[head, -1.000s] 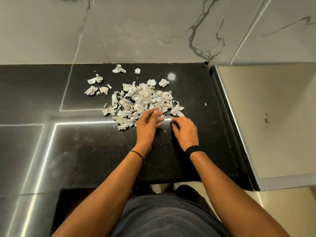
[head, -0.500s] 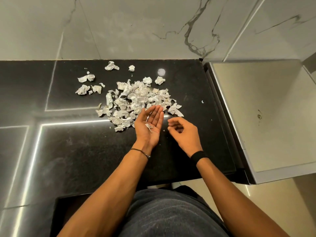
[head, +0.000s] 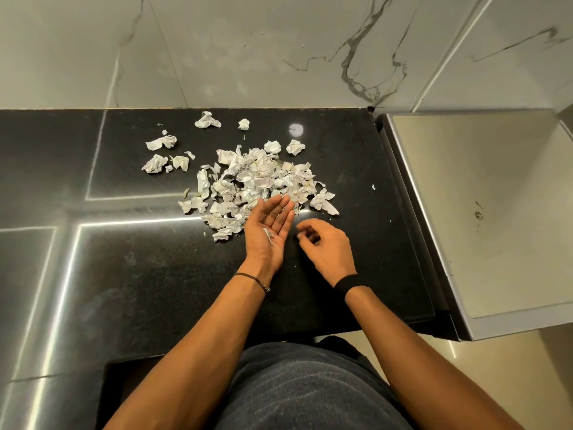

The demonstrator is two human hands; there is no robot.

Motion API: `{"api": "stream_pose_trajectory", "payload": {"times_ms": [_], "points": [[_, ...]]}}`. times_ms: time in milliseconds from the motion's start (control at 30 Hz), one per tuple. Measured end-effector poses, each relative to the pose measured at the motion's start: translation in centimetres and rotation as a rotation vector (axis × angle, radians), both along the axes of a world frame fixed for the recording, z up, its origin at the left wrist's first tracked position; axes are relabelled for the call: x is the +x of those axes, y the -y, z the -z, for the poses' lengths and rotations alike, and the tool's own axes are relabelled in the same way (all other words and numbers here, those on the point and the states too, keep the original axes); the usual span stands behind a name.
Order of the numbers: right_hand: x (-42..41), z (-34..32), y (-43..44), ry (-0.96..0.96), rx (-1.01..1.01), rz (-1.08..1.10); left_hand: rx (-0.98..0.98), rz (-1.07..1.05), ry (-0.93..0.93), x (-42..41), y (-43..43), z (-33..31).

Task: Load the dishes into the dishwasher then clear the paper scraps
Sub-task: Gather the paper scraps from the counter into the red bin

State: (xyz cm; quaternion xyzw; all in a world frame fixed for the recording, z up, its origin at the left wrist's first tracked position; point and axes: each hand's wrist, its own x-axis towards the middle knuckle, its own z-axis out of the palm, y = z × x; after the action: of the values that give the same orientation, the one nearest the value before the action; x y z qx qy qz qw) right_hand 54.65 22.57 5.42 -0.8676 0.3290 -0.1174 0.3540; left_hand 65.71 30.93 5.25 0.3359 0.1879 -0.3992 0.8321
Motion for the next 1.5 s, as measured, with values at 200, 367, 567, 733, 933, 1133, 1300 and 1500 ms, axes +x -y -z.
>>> {"api": "stream_pose_trajectory", "payload": {"times_ms": [200,367,567,733,933,1133,1300,1500], "points": [[1.8,-2.9,-1.1,0.251,0.359,-0.035,-0.094,-0.033,-0.095,-0.1,0.9,0.1],[2.5,-0.8,1.2,0.233,0.212,0.185,-0.109,-0.064,-0.095,0.9,0.1,-0.2],[3.9,1.2,2.0,-0.054,-0.092,0.006,-0.064,-0.087,-0.043,2.0,-1.0,-0.1],[4.4,1.6,1.9,-0.093,-0.205,-0.066,-0.031,-0.086,-0.015,2.1,-1.2,0.0],[1.9,-0.2,0.9,0.140,0.066,0.070,-0.009,-0.051,-0.017,1.8,-0.4,0.0],[2.2,-1.8,0.5,0.263,0.303,0.084,-0.101,-0.035,-0.109,1.2,0.6,-0.5],[2.0,0.3,2.3,0.112,0.180,0.142,-0.118,-0.098,-0.130,2.2,-0.3,-0.3],[2.4,1.3,2.0,-0.033,-0.084,-0.004,-0.092,-0.094,-0.096,2.5,-1.2,-0.2]]}}
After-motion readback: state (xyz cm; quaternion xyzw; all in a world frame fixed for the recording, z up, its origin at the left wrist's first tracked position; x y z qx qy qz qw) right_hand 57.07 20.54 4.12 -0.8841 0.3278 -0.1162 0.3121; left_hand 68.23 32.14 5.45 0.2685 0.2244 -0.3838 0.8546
